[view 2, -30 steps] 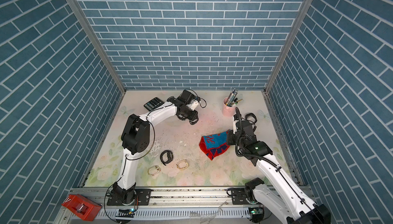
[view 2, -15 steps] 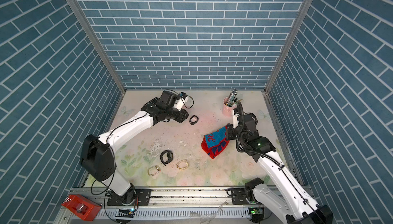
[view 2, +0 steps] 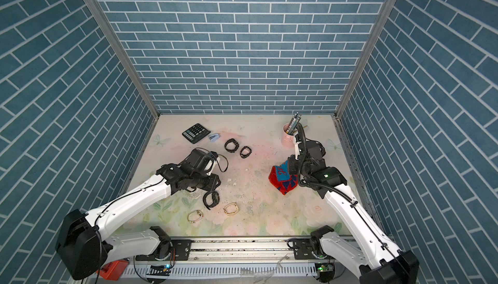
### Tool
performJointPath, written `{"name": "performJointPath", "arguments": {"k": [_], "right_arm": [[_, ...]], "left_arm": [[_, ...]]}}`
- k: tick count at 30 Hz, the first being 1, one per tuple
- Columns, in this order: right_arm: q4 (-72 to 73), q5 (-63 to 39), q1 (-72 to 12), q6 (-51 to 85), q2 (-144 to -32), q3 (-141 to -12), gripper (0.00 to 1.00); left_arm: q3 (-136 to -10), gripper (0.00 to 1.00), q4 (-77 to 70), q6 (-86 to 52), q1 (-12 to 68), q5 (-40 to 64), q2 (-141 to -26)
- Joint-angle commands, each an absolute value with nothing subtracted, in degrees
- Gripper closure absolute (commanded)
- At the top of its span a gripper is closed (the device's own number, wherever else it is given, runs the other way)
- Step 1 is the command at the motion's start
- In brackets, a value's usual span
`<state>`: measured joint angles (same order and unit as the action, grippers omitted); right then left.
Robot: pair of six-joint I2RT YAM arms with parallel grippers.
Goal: Wipe the watch dial
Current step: Pick up the watch at the center of the board.
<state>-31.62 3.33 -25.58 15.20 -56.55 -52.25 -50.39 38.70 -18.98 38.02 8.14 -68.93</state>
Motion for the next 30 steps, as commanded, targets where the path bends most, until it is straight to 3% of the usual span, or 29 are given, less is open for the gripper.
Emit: {"name": "performJointPath", "arguments": {"k": [1,17,30], "right_arm": [[-29.0,1.2,-25.4,16.6,-57.0,-52.2,1.0],[-26.1,2.6,-25.4,15.4,-56.9,-52.5,1.0],[-25.1,2.5,-25.4,15.7,-56.7,-50.7,1.0]], "left_arm": [[-49.0,0.56,42.5,-22.2,38.7,7.2,-65.3],[-40.2,0.47,36.1,-28.6,44.6,4.4,-66.4],[-37.4,0.51,32.5,-26.7,44.9,4.4,-71.3]]}}
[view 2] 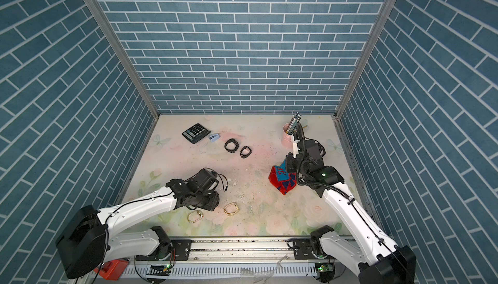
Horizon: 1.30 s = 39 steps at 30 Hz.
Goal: Wipe the watch dial
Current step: Pick up the watch at the center of the board.
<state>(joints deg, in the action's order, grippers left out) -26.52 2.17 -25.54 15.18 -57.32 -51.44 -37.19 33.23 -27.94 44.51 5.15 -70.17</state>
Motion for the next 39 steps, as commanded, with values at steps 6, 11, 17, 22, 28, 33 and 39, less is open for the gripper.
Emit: {"name": "performJointPath", "arguments": {"k": [6,11,17,22,28,33,39], "right_arm": [[-25.4,2.1,-25.4,16.6,-55.4,-50.6,1.0],[-24.7,3.1,-25.4,16.8,-53.6,-50.1,1.0],[-24.7,3.1,-25.4,17.1,-52.9,-49.4,1.0],[-24.8,3.3,-25.4,16.7,-52.3,-48.9,1.0],[-26.1,2.5,-25.4,16.5,-53.2,-49.6,1.0],[-27.0,2.2,-25.4,16.8,-53.7,-49.8,1.0],[-28.0,1.4,-25.3,16.8,-54.2,-49.9,1.0]], "left_arm": [[-37.1,0.53,32.4,-26.0,46.3,4.1,-72.8],[-38.3,0.59,33.8,-26.0,47.3,0.5,-74.4],[-39.6,0.65,33.8,-24.3,49.1,-0.4,-78.0],[-39.6,0.81,32.7,-22.9,49.2,-0.4,-78.3],[-39.8,0.93,31.1,-19.4,49.2,-0.3,-76.3],[-42.6,0.95,30.0,-16.5,49.2,0.6,-73.3],[-40.5,0.94,16.5,-6.0,49.1,10.8,-66.3]]}}
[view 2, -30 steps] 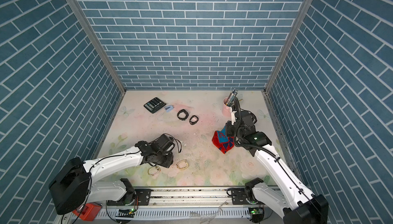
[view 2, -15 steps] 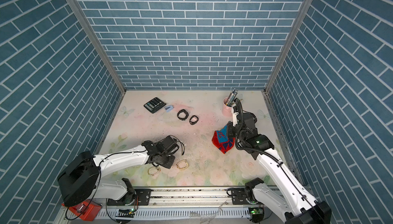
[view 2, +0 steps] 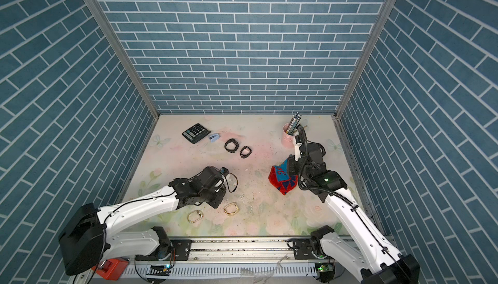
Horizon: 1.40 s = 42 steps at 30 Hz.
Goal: Wipe the watch dial
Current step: Pick up the watch at the center of the board, then wipe the dirt from the watch dial.
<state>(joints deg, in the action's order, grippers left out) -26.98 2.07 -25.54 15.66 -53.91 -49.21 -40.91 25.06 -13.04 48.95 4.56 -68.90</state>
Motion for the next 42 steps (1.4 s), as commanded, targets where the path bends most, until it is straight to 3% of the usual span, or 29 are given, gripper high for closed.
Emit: {"name": "performJointPath", "arguments": {"k": [1,8,14,23,33,42], "right_arm": [[-28.2,0.7,-25.3,16.5,-54.3,-50.1,1.0],[-23.5,-9.2,-25.3,14.3,-51.3,-48.6,1.0],[-19.3,-20.2,-25.4,13.5,-50.8,-48.3,1.0],[-17.9,-31.6,-25.4,12.6,-51.5,-46.3,1.0],[-6.7,-46.7,-25.6,16.9,-48.1,-40.7,1.0],[-4.8,-47.3,-27.4,17.8,-52.3,-41.5,1.0]], "left_arm": [[-40.2,0.93,14.3,-3.4,49.1,13.7,-65.2],[-35.3,0.93,-5.8,15.1,49.1,25.8,-61.5],[-34.0,0.95,-16.5,21.9,49.2,30.9,-66.9],[-32.0,0.95,-32.4,19.2,49.0,34.6,-75.2],[-30.3,0.95,-45.4,12.1,49.0,35.1,-80.4],[-29.7,0.96,-50.5,9.9,49.1,33.2,-83.2]]}}
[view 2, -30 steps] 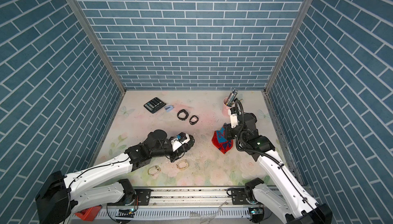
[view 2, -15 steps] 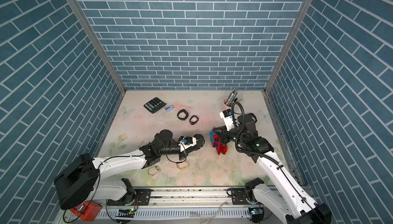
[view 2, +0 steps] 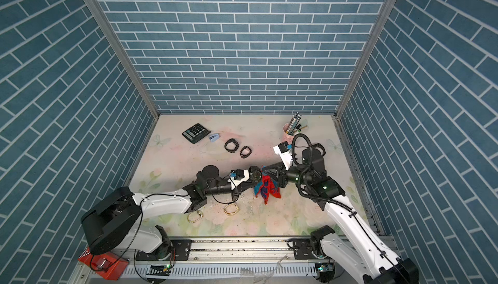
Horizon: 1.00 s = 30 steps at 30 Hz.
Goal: Wipe the watch dial
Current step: Wipe the dirt from the watch dial.
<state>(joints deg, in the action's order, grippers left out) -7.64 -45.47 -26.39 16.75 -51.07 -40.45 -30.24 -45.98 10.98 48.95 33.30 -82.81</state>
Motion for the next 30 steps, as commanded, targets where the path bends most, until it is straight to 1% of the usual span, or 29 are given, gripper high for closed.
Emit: {"name": "performJointPath", "arguments": {"k": [1,7,17,22,26,28,30], "right_arm": [[-5.2,-46.9,-28.0,17.8,-53.4,-42.0,1.0],[-7.4,-43.3,-32.6,15.6,-57.1,-43.4,1.0],[-2.1,-42.3,-35.4,22.1,-60.6,-41.8,1.0],[-5.7,-35.0,-36.2,20.9,-60.0,-41.0,1.0],[-8.0,-28.1,-36.7,18.8,-57.7,-39.8,1.0],[-8.0,-28.4,-36.7,18.6,-57.4,-40.2,1.0],[-7.7,-31.7,-36.9,18.7,-58.4,-41.4,1.0]], "left_arm": [[-29.6,0.96,-50.8,9.7,49.1,33.3,-83.0],[-29.5,0.96,-50.8,11.1,49.1,32.0,-82.3],[-29.3,0.97,-51.6,12.4,49.0,31.0,-81.0],[-27.5,0.97,-56.2,11.1,49.1,28.4,-80.2],[-27.2,0.98,-55.9,11.7,49.0,26.9,-78.9],[-27.1,0.98,-55.8,11.9,49.0,26.4,-78.6],[-26.8,0.98,-55.7,11.7,49.1,26.2,-78.2]]}}
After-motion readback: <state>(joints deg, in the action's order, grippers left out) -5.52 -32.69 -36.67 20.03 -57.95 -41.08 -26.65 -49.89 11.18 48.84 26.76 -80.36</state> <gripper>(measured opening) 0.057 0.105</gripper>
